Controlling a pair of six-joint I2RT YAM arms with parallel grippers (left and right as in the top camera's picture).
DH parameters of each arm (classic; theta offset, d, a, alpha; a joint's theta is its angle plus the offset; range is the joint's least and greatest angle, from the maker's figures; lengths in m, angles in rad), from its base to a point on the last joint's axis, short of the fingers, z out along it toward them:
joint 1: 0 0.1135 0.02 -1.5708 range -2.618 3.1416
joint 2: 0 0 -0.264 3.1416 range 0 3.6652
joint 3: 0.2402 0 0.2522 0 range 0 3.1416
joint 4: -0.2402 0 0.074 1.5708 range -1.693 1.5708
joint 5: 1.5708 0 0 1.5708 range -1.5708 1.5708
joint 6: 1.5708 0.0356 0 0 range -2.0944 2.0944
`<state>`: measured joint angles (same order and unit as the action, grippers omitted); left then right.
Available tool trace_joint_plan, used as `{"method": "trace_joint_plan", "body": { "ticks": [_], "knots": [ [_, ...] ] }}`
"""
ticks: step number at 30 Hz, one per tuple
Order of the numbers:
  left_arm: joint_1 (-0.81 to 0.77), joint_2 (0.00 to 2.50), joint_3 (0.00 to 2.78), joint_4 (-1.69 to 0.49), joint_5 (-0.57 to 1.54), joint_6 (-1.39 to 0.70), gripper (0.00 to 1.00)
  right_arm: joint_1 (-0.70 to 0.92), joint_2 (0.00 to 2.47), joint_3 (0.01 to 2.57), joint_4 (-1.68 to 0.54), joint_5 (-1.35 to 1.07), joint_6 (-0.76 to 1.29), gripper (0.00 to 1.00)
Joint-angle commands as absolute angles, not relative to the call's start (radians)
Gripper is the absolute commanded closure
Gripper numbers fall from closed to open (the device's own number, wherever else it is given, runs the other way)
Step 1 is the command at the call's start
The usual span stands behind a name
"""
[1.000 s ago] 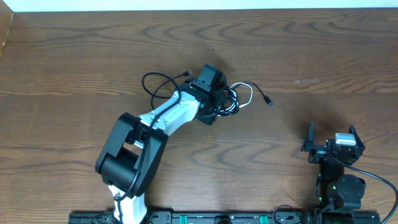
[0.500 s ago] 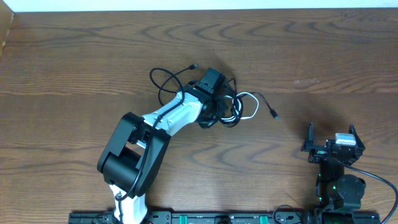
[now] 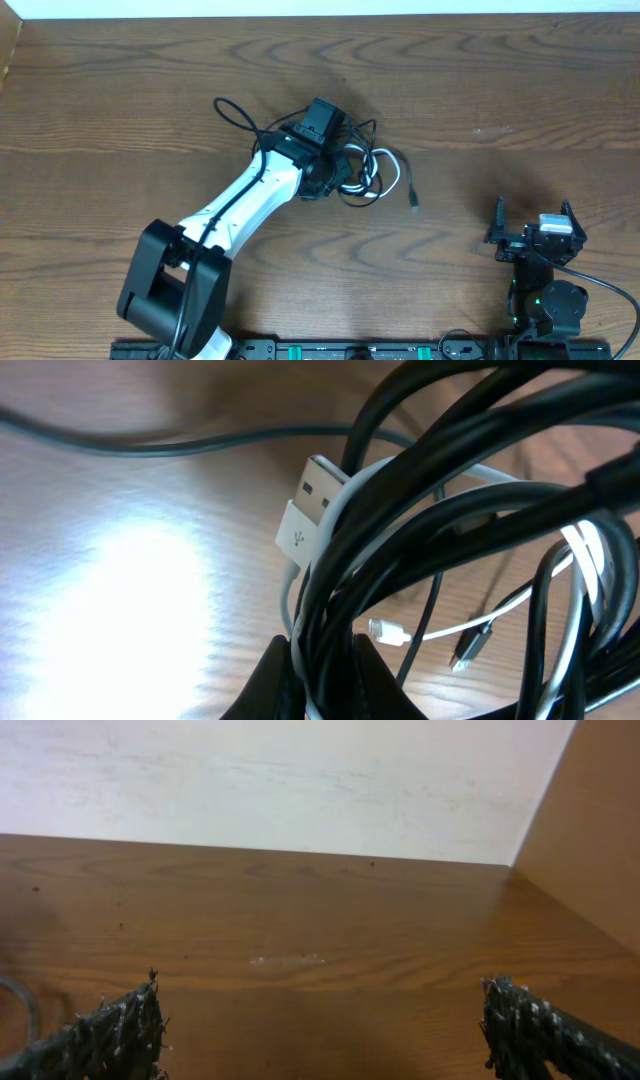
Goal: Untangle cables
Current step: 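Close the left gripper on the bundle and lift it slightly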
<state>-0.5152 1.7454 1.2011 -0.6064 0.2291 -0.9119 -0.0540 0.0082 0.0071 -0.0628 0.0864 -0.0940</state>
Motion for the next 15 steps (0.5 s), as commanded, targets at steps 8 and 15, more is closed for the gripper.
{"method": "trace_joint_plan", "body": {
  "ticks": [8,15],
  "knots": [
    [-0.514,1.703,1.199,-0.717,0.175,-0.822,0.92,-0.058,0.006,0.005,-0.065,0.091,-0.083,0.01],
    [-0.514,1.703,1.199,-0.79,0.175,-0.804,0.93,-0.058,0.006,0.005,-0.065,0.091,-0.083,0.01]
  ]
}}
